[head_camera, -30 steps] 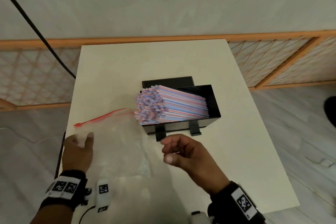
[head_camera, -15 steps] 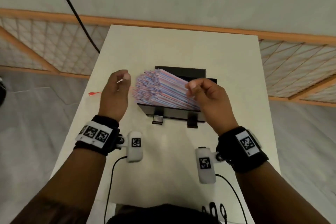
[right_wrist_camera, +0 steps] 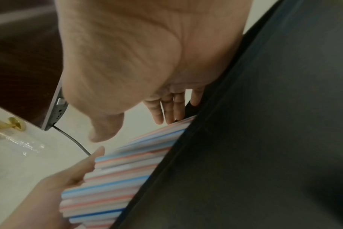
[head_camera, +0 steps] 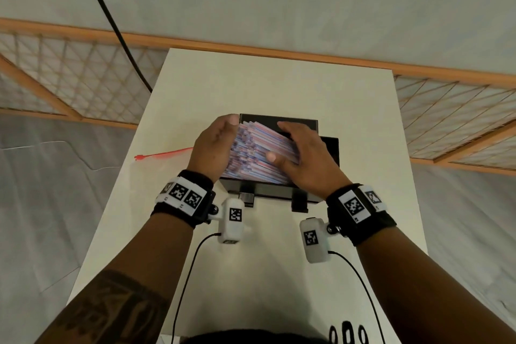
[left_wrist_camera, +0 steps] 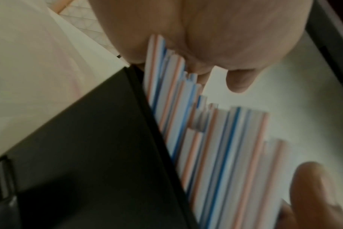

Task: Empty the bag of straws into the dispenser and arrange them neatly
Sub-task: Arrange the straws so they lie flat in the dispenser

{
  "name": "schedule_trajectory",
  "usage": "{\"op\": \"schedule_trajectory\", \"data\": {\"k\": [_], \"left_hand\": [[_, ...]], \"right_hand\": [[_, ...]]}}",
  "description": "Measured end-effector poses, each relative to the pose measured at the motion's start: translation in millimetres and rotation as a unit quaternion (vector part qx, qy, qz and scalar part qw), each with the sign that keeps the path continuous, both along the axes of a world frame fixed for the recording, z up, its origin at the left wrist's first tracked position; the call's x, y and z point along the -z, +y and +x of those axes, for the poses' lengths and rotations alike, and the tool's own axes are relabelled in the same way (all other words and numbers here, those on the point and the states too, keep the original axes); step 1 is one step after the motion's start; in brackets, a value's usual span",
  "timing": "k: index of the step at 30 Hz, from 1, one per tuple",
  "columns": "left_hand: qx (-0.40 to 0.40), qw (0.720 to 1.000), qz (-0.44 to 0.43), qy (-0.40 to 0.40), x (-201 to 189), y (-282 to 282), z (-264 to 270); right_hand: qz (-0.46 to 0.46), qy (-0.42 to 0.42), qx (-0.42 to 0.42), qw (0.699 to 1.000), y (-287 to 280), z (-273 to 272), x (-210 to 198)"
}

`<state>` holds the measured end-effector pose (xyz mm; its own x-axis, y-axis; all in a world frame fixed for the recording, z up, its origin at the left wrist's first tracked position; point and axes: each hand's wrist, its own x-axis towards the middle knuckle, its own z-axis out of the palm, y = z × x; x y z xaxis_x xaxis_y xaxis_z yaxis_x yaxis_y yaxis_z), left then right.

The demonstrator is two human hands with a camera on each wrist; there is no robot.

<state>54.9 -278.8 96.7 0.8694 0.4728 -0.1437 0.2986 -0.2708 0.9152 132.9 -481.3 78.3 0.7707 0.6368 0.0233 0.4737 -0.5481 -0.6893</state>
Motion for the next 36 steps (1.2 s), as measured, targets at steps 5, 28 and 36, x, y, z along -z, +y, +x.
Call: {"op": "schedule_trajectory", "data": {"k": [5,28,36], "left_hand": [[0.017,0.998,0.044,-0.038,-1.3,-6.1,-4.7],[0.029,0.994,0.035,-0.098,1.1,-8.2,-7.3],[0.014,0.997,0.027,-0.066,15.0,-0.1,-10.3]], "right_hand": [[-0.04,0.011,-0.015,0.999,0.6,-3.6,4.0],[-0.115,0.154,-0.173,0.966,11.1,29.1,-31.8],[-0.136,0.196,-0.188,0.953,15.0,34.1,-30.9]]}}
